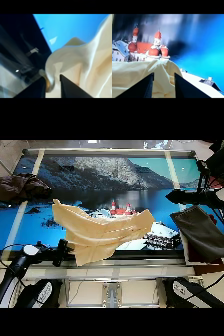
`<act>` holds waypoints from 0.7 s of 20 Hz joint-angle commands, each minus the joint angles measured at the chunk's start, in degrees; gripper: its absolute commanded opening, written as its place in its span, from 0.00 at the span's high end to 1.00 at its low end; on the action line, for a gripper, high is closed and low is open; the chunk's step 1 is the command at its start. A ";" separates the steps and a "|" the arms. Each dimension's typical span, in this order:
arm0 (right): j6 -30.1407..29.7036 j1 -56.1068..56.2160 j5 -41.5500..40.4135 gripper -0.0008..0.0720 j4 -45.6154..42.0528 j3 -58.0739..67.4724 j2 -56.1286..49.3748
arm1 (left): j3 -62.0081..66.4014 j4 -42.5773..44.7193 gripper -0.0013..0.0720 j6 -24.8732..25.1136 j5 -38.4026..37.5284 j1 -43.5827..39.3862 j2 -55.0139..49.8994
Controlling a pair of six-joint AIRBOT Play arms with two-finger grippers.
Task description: Fold the shirts.
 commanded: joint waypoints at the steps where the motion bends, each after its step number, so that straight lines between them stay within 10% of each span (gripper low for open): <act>1: 0.04 0.07 0.85 0.56 0.00 0.04 0.04 | 0.07 -5.42 0.97 3.93 4.46 -0.02 -0.79; 7: 0.28 0.07 6.36 0.56 -7.91 -4.09 -0.15 | 2.69 -9.38 0.97 17.57 6.88 0.04 5.60; 14: -7.02 1.62 -4.92 0.37 4.92 -18.58 -9.55 | 2.71 -9.33 0.97 18.40 6.95 0.04 8.17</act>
